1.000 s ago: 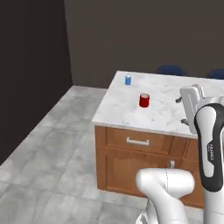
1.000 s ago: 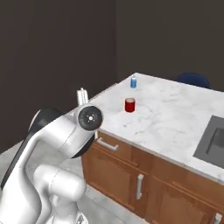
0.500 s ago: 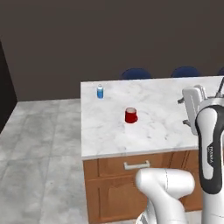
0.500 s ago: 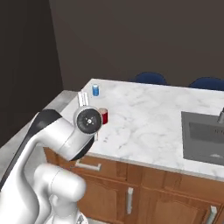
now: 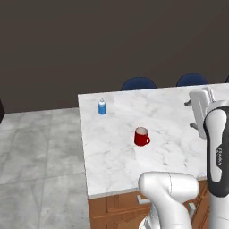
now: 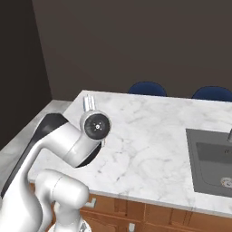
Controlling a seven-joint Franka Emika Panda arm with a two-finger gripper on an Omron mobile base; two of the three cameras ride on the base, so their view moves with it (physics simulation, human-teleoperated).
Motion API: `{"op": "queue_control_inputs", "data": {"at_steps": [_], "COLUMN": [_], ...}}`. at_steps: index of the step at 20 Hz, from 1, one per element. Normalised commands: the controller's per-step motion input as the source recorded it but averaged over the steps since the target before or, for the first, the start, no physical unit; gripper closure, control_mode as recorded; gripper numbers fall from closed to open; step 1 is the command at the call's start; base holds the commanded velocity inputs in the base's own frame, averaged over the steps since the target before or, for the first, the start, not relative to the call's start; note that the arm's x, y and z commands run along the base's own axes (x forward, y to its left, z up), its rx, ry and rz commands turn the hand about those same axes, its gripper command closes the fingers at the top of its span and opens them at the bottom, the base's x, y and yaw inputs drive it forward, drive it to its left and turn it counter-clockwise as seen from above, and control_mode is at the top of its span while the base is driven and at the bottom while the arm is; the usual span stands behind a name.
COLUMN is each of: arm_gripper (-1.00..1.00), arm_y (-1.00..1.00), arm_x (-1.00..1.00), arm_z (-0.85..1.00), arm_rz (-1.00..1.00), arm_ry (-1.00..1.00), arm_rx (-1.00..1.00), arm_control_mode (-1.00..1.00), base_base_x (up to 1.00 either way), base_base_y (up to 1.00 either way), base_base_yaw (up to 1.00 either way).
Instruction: Move the mug from next to the sink to the open cabinet. Then, move the bowl with the mango to the fridge to clear the area for faucet cleaning.
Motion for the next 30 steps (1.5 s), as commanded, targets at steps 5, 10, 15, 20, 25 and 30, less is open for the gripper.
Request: {"op": "queue_control_inputs", "data": {"at_steps": [5, 10, 15, 20, 25, 30], "arm_gripper": [-1.00, -1.00, -1.00, -1.00, -1.00, -1.00], "arm_y": [0.05, 0.12, 0.00, 0.00, 0.11, 0.10], "arm_x": [0.18, 0.41, -0.03, -0.27, 0.28, 0.47], "arm_z": [-0.29, -0.24, -0.42, -0.54, -0.40, -0.30], "arm_rz": [-0.12, -0.12, -0.09, -0.31, -0.47, -0.51], "arm_ry": [0.44, 0.58, 0.32, 0.01, 0.02, 0.16], "arm_rx": [0.19, 0.29, 0.36, 0.40, 0.18, 0.07], "arm_control_mode": [-1.00, -1.00, -1.00, -1.00, -1.00, -1.00], "base_base_x": [0.00, 0.00, 0.00, 0.00, 0.00, 0.00], "base_base_y": [0.00, 0.00, 0.00, 0.00, 0.00, 0.00], "base_base_yaw": [0.00, 0.00, 0.00, 0.00, 0.00, 0.00]}}
